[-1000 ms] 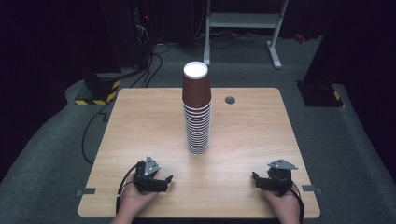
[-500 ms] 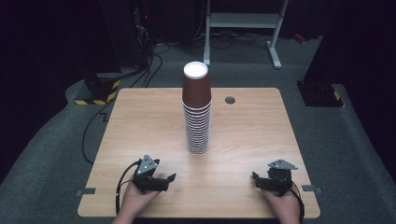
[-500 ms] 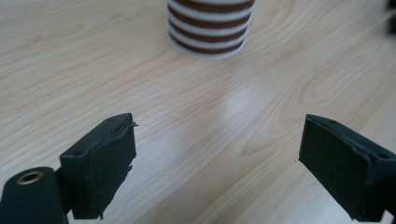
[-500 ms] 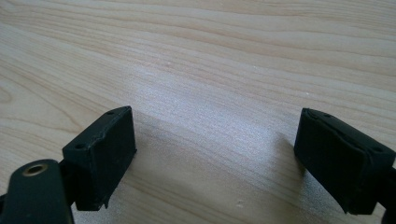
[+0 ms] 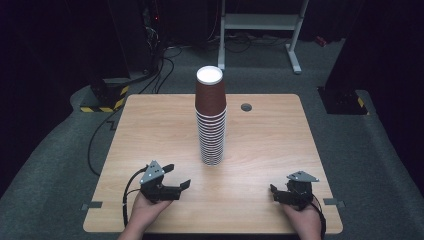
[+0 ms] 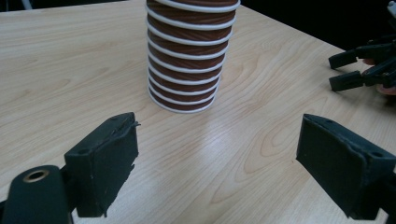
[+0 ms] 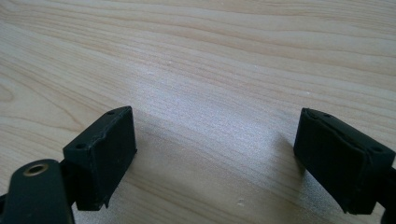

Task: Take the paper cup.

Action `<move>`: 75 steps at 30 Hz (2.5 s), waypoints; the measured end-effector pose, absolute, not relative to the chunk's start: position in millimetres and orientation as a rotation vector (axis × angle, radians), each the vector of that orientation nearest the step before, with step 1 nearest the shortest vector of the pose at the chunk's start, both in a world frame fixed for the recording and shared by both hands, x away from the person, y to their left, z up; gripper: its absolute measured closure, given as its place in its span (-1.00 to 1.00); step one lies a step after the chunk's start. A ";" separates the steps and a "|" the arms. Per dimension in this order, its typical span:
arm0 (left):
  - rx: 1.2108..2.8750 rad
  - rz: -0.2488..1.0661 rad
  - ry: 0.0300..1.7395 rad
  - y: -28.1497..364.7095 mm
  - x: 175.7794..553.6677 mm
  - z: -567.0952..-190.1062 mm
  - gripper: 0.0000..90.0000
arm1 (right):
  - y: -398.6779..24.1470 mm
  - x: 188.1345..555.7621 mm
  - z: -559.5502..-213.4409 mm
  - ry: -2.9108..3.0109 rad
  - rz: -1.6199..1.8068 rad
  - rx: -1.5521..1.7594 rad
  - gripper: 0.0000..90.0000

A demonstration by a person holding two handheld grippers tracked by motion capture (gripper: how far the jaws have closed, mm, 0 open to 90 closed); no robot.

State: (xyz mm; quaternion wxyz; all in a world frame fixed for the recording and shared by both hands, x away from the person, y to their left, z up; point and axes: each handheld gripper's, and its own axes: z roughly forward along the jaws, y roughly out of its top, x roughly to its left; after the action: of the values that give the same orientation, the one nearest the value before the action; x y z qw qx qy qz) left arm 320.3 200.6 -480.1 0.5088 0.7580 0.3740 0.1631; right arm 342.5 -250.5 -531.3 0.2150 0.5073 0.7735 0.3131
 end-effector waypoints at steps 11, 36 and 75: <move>1.792 0.413 0.875 192.6 321.7 -463.1 -0.71 | -250.4 342.3 -531.3 2.146 0.869 1.407 -0.72; 1.730 0.553 0.778 173.4 327.1 -408.2 -0.95 | -250.3 342.0 -531.2 2.153 0.870 1.395 -0.71; 1.599 0.603 0.698 159.4 347.4 -343.2 -1.00 | -250.3 342.0 -531.2 2.154 0.872 1.395 -0.71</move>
State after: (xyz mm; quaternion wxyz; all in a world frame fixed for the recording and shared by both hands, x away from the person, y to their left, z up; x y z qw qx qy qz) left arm 347.4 159.4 -343.2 0.6033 0.6908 0.3015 0.2606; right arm 342.0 -250.3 -531.2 0.2142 0.5028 0.7763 0.3142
